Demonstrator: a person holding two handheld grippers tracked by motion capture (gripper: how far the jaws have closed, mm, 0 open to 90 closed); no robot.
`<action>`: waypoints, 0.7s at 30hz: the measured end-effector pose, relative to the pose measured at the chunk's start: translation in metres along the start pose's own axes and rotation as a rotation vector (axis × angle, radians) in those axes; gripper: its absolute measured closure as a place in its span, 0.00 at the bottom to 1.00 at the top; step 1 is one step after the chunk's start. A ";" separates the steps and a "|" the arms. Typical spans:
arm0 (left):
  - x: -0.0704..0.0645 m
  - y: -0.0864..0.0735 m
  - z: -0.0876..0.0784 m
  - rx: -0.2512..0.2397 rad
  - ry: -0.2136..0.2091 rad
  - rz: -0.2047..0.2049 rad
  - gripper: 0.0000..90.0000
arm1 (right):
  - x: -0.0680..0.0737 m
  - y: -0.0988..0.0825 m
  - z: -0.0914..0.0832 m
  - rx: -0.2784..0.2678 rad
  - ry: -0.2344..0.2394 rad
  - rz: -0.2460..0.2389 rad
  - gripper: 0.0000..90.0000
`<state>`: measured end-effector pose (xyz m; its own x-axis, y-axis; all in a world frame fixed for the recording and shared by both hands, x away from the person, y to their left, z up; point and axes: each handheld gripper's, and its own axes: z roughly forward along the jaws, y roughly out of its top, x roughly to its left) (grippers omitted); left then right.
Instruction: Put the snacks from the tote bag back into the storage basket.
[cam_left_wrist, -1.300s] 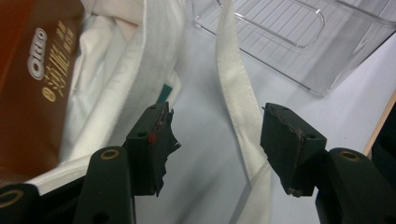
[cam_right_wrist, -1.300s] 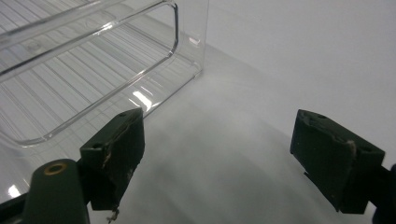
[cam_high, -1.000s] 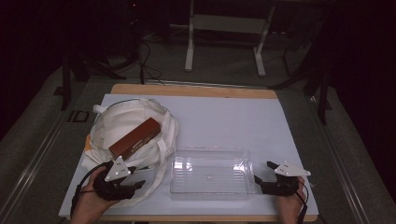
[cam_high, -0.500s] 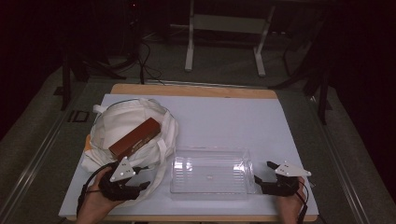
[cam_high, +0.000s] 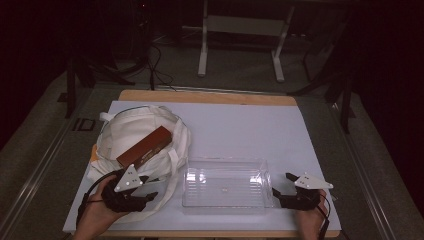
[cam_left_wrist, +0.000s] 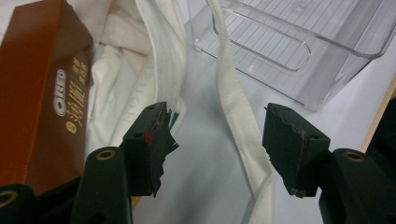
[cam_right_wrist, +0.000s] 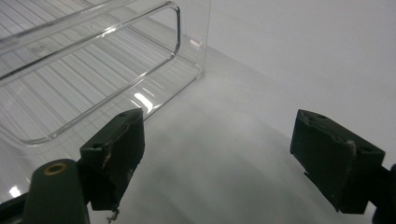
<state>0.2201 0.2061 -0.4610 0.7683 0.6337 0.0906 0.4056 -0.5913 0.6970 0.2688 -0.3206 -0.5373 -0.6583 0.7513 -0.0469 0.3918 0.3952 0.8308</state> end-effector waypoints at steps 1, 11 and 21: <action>0.001 0.000 -0.001 -0.004 0.000 0.001 0.46 | 0.000 0.000 0.000 0.001 -0.001 -0.001 0.20; 0.010 0.005 -0.005 0.020 0.001 0.026 0.45 | 0.001 0.000 0.000 -0.005 -0.003 -0.004 0.20; 0.025 0.012 -0.010 0.021 0.008 0.012 0.45 | 0.000 0.000 -0.001 -0.008 0.001 0.002 0.20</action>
<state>0.2387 0.2198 -0.4430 0.7695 0.6300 0.1045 0.4065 -0.6095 0.6807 0.2685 -0.3212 -0.5371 -0.6583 0.7515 -0.0444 0.3879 0.3891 0.8356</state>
